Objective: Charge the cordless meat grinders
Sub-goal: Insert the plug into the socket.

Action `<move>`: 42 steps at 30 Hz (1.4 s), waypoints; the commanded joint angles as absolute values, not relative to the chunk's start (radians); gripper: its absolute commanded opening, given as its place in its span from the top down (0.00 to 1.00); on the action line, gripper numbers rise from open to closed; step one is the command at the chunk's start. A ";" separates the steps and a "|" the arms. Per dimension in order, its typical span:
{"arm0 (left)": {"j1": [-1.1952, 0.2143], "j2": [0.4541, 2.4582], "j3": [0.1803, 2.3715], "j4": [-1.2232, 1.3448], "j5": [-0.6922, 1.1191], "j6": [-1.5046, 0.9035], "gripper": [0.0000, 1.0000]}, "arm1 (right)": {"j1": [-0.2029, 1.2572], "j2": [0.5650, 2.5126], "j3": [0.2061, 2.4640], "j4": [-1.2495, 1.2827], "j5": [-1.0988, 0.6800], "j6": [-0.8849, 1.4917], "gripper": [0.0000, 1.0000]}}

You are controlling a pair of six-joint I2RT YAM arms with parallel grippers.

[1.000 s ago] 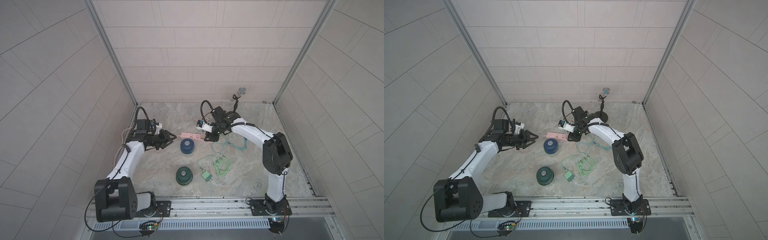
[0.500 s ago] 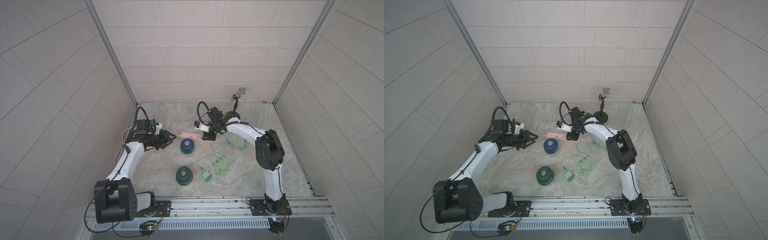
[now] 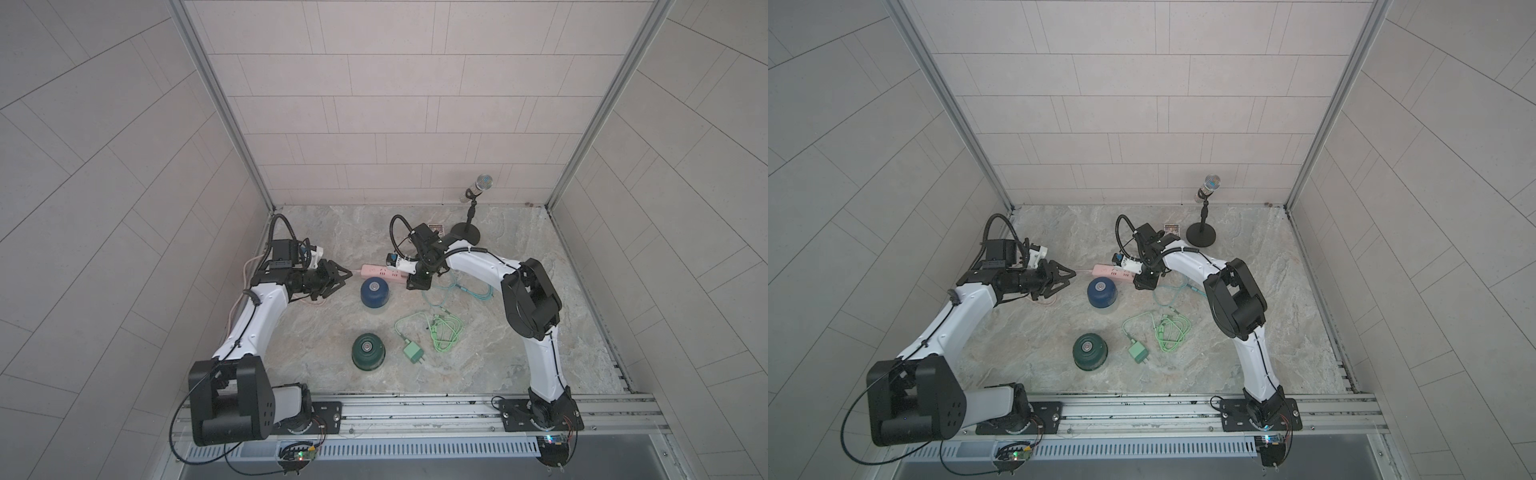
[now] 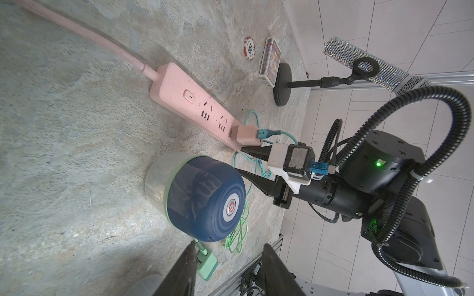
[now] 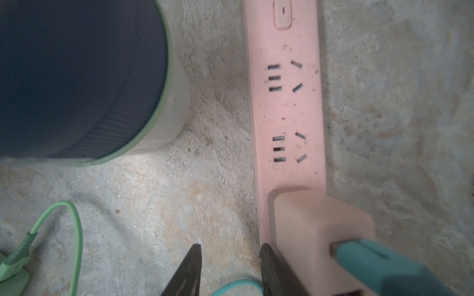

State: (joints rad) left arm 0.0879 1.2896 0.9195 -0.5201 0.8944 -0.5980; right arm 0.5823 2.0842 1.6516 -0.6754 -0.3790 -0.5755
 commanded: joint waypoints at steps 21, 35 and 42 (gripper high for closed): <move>0.100 1.315 0.926 -0.505 0.906 -0.583 0.56 | 0.561 2.081 1.695 -0.661 -0.398 -0.599 0.58; 0.112 1.319 0.937 -0.505 0.904 -0.578 0.56 | 0.604 2.083 1.576 -0.716 -0.300 -0.605 0.61; 0.115 1.330 0.946 -0.502 0.908 -0.581 0.56 | 0.606 2.040 1.491 -0.702 -0.278 -0.596 0.61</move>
State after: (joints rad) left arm 0.1070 1.3186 0.9226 -0.5186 0.8970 -0.5972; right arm 0.5968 1.9942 1.5700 -0.5453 -0.2924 -0.6022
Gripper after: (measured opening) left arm 0.445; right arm 0.390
